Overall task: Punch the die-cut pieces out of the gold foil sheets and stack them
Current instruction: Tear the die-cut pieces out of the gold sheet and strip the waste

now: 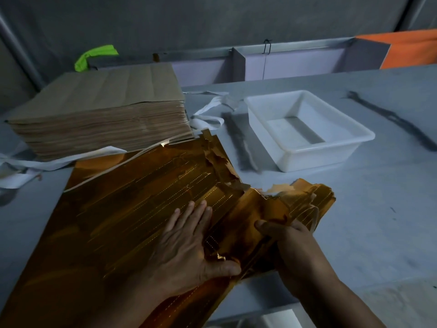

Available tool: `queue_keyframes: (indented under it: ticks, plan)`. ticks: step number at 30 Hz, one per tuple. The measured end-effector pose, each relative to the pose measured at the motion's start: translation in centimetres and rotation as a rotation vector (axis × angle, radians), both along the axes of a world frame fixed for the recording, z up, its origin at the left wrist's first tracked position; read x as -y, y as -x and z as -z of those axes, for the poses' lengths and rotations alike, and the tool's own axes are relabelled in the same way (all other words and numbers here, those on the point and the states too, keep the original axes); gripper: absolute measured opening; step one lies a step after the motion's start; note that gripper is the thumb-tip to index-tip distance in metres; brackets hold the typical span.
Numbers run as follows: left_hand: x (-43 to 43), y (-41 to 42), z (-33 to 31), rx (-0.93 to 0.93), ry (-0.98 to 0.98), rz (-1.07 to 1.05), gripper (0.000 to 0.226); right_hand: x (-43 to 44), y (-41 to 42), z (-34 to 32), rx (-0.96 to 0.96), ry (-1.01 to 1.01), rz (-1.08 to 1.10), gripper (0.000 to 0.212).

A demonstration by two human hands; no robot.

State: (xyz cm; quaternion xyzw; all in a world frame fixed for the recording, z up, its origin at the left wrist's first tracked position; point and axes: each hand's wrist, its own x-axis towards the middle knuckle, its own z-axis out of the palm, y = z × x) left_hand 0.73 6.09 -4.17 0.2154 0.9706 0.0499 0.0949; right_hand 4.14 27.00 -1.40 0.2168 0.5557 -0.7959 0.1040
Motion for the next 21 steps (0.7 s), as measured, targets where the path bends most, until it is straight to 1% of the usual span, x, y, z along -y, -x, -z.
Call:
queue_keyframes:
  ticks: [2,4,6,7,8,9,11,12,13,17,21]
  plan:
    - [0.0,0.1,-0.6,0.052,-0.035,-0.004,0.129,-0.1,0.0,-0.1,-0.005,-0.003,-0.018,0.020]
    - [0.1,0.4,-1.8,0.109,-0.158,-0.046,0.129,-0.3,0.0,-0.3,-0.008,0.006,-0.044,0.012]
    - [0.2,0.6,-3.4,0.118,-0.309,-0.116,0.124,-0.4,0.0,-0.4,-0.014,0.017,-0.061,0.014]
    - [0.1,0.6,-4.3,0.101,-0.351,-0.138,0.118,-0.4,0.0,-0.4,-0.019,0.019,-0.069,0.016]
    - [-0.1,0.6,-5.0,0.081,-0.374,-0.148,0.105,-0.4,0.1,-0.5,-0.021,0.018,-0.077,0.017]
    - [-0.5,0.6,-5.6,0.077,-0.385,-0.152,0.083,-0.4,0.1,-0.5,-0.022,0.014,-0.084,0.018]
    - [-1.6,0.4,-6.2,0.092,-0.416,-0.152,0.033,-0.2,0.1,-0.4,-0.017,0.005,-0.088,0.021]
    - [-2.0,0.3,-6.4,0.109,-0.439,-0.153,0.018,-0.1,0.1,-0.4,-0.008,0.003,-0.077,0.024]
    - [-2.3,0.2,-6.4,0.134,-0.462,-0.162,0.011,0.0,0.2,-0.4,0.000,0.001,-0.060,0.028]
    - [-2.7,0.2,-6.8,0.271,-0.586,-0.250,0.007,0.1,0.2,-0.5,0.028,0.043,0.064,0.020]
    - [-2.4,0.7,-6.4,0.323,-0.664,-0.369,0.010,0.3,0.4,-0.1,0.018,0.030,0.078,0.025]
